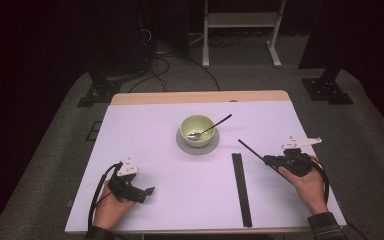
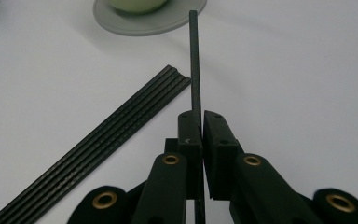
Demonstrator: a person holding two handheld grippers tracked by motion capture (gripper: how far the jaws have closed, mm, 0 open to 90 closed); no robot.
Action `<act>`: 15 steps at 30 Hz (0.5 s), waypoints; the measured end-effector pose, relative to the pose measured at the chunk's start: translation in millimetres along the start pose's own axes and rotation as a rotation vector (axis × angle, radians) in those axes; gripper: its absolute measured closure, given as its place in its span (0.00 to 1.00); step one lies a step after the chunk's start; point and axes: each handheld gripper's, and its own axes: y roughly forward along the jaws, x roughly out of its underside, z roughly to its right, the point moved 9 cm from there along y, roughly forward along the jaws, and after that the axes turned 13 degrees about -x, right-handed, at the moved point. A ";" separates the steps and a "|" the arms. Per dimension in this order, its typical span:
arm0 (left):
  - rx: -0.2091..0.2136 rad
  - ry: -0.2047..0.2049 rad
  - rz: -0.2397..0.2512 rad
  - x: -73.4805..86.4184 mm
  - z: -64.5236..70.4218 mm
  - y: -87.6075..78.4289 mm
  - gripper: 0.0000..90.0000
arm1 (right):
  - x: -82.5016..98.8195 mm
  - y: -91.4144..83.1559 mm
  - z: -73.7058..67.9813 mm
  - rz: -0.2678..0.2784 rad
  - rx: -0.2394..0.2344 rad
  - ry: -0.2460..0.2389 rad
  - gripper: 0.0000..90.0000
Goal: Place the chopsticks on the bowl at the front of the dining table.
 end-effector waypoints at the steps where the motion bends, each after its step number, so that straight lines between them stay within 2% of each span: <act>1: 0.000 0.001 0.000 0.0 0.0 0.0 0.00 | -1.2 0.6 -0.4 0.001 -0.002 -0.004 0.95; 15: 0.000 0.001 -0.001 0.0 0.0 -0.1 0.00 | -16.3 8.3 -7.3 0.012 -0.017 -0.026 0.95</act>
